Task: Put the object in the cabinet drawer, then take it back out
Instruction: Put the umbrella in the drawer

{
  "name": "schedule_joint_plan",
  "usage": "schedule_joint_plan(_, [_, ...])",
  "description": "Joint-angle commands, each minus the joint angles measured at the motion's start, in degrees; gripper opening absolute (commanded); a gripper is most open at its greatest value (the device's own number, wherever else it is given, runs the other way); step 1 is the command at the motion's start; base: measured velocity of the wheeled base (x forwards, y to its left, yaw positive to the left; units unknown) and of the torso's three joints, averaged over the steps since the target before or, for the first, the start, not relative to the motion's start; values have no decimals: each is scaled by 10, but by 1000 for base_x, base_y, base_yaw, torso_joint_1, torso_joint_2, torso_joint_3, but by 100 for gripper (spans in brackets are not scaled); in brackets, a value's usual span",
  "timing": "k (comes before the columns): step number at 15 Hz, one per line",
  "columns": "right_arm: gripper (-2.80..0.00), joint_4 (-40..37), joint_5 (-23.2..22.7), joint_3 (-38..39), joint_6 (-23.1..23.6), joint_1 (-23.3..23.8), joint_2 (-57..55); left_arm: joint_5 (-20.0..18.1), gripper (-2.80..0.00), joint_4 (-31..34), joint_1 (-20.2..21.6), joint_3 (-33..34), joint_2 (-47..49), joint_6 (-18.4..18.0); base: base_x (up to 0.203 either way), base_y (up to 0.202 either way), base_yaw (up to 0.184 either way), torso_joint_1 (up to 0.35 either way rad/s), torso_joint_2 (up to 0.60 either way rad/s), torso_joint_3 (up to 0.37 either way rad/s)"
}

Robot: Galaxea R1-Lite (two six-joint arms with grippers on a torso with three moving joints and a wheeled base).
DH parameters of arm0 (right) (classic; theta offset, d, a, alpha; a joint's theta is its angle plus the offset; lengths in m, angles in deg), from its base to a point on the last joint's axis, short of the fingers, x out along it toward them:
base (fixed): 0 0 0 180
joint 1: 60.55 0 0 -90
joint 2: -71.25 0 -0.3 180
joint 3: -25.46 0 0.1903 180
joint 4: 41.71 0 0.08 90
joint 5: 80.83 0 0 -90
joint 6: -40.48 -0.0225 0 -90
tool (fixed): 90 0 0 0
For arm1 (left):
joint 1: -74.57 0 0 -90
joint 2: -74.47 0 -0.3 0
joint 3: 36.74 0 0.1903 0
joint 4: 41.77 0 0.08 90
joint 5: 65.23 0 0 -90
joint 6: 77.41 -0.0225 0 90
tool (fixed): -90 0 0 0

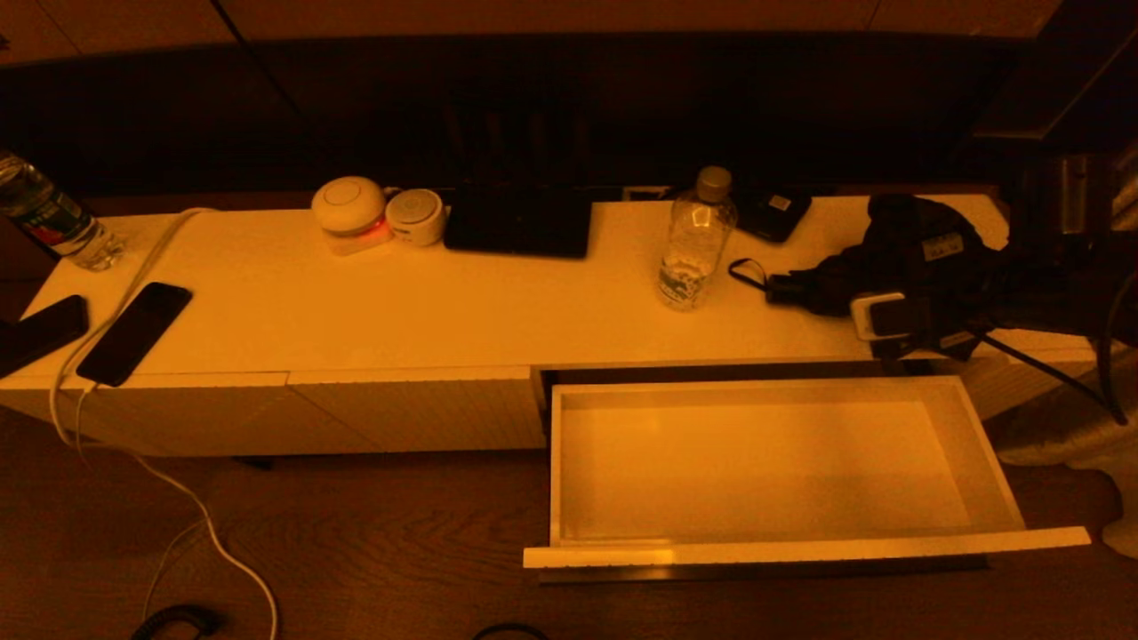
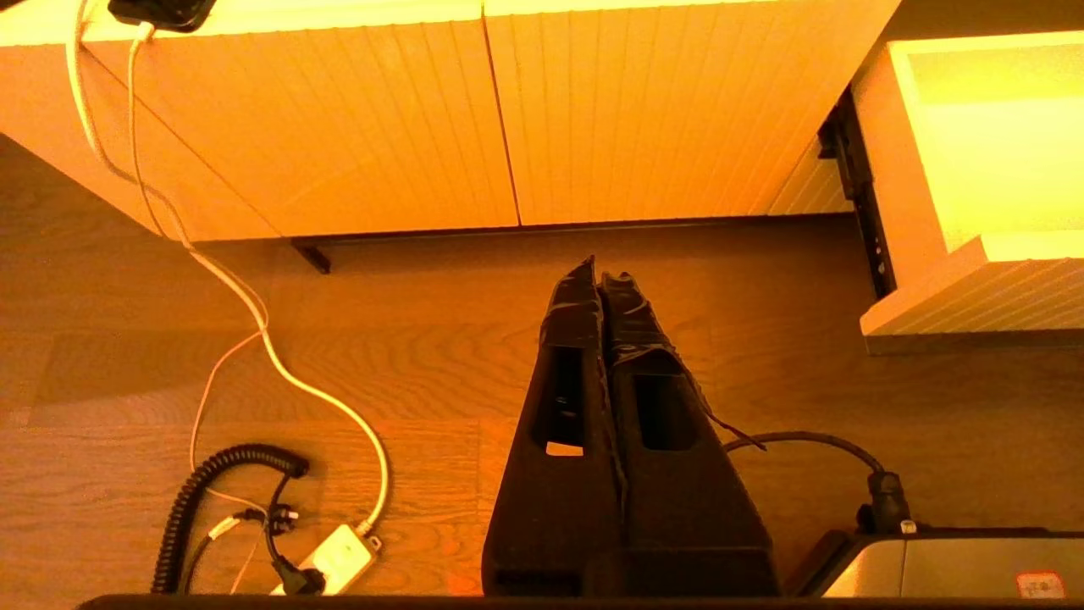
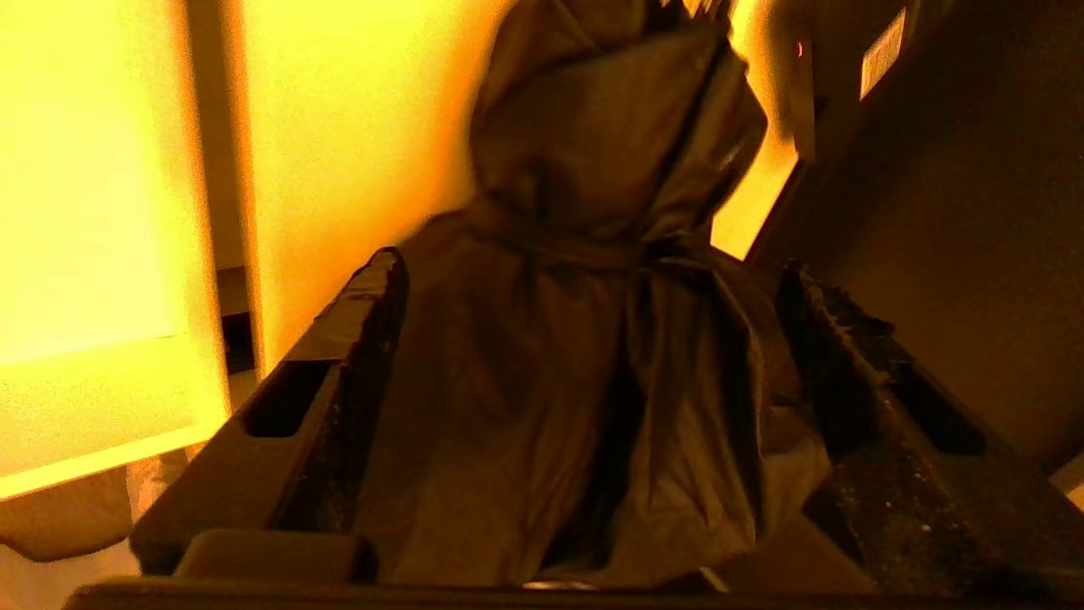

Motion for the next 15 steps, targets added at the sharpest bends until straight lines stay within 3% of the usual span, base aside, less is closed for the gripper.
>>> schedule_joint_plan(1, [0,20,8,-15,-10,-1,-33,0,-280,0,0,0,0,0,0,0,0,0,0,0])
schedule_joint_plan(3, [0,73,30,-24,-53,-8,-53,0,-280,0,0,0,0,0,0,0,0,0,0,0])
schedule_joint_plan(6, [0,85,53,-53,-88,-21,-76,0,-280,0,0,0,0,0,0,0,0,0,0,0])
schedule_joint_plan(15, [0,92,76,-59,-110,-21,-95,0,-280,0,0,0,0,0,0,0,0,0,0,0])
